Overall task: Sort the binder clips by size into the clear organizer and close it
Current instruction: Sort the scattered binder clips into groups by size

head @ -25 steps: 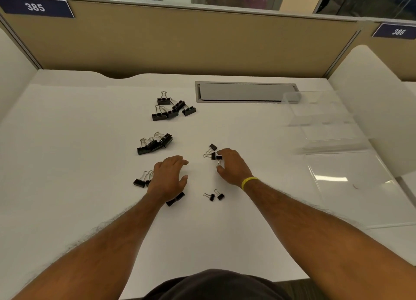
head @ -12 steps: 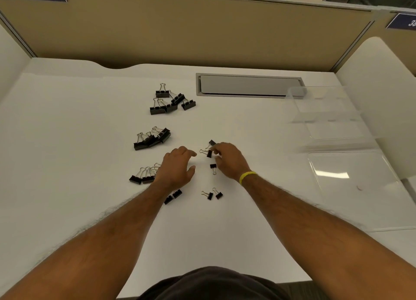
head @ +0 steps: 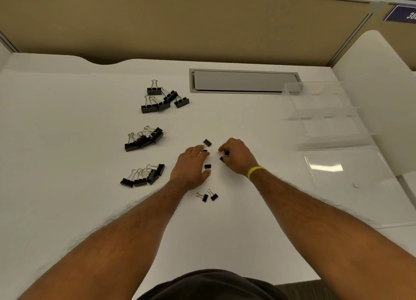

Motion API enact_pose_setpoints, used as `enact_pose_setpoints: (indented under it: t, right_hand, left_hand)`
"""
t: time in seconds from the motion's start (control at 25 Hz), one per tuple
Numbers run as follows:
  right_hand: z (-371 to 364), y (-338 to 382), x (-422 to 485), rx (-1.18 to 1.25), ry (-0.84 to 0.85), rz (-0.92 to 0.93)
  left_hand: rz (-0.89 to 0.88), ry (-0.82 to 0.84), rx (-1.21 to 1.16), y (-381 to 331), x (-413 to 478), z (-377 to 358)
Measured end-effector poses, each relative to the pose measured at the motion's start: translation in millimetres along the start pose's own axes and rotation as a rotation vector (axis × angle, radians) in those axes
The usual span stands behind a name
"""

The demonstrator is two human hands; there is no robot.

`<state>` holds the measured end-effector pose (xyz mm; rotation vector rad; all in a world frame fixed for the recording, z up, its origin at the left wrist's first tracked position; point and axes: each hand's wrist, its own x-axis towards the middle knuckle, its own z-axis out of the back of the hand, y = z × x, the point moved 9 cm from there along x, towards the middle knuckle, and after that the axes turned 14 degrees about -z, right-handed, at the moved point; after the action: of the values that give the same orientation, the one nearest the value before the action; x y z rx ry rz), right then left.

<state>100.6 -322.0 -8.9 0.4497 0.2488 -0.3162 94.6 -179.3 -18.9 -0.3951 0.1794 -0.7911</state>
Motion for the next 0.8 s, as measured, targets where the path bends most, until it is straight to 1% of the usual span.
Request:
enact_pose_setpoints:
  t: [0.16,0.28,0.4,0.48,0.56,0.68,0.8]
  right_hand:
    - [11.5,4.2,7.3,0.064,-0.055,-0.008]
    - [10.1,8.9,15.9,0.104,-0.034,-0.006]
    - [5.0,17.7,21.4,0.105,-0.007,0.006]
    - [2.5,27.3,23.2,0.097,0.002,0.034]
    - [-4.2,39.5,24.5,0.025,0.042,0.097]
    - [-16.5,49.1,27.8,-0.148,0.120,0.171]
    - [-17.8,49.3,32.0,-0.189,0.089,0.185]
  left_hand:
    - [-0.023,-0.024,0.040,0.4,1.2,2.6]
    - [-0.022,-0.043,0.033,8.0,-2.3,7.0]
    - [0.024,-0.113,0.006,20.5,-5.2,16.4]
    - [0.068,-0.125,-0.008,28.3,-3.6,19.8]
    - [0.108,-0.094,-0.007,34.5,-0.5,19.6]
    - [0.138,-0.062,-0.026,39.4,4.2,16.8]
    - [0.128,-0.039,-0.038,35.4,10.1,13.7]
